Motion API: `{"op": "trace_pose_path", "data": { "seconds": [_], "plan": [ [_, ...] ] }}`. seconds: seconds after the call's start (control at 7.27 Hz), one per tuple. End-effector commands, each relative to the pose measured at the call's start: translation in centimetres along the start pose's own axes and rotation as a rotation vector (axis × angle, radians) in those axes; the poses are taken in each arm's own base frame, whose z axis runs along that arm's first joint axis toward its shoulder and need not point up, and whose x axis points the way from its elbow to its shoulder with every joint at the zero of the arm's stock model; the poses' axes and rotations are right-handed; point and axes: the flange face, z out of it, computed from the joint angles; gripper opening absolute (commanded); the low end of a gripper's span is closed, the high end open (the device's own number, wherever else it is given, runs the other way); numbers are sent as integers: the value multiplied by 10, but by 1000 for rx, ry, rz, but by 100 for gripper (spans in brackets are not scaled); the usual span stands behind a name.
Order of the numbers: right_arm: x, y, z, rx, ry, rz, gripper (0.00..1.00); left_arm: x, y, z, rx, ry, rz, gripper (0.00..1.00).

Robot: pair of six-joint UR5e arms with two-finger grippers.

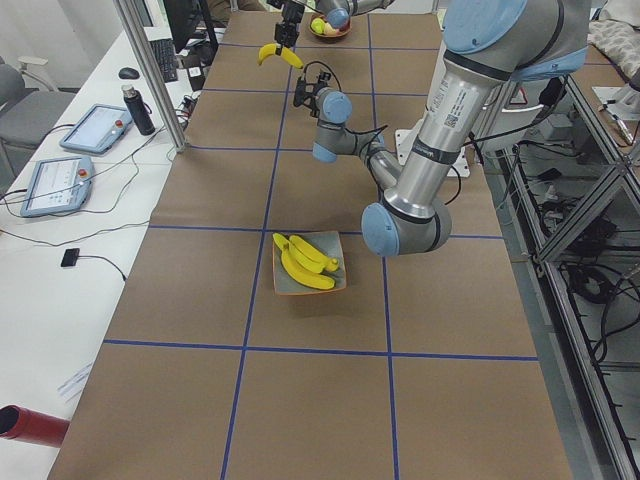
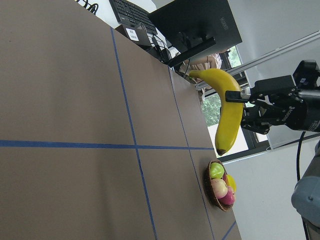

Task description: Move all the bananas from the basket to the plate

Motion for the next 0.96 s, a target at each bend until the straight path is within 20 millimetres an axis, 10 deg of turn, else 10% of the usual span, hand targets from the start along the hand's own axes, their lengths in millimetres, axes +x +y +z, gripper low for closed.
{"op": "trace_pose_path", "data": {
  "seconds": [0.0, 0.28, 0.83],
  "plan": [
    [-32, 68, 32, -9, -53, 39, 0, 6, 8, 6, -15, 13, -2, 99],
    [-39, 123, 49, 15, -93, 55, 0, 13, 18, 15, -32, 30, -6, 99],
    [-43, 151, 36, -25, -123, 43, 0, 9, 19, 14, -33, 22, -6, 99]
  ]
}}
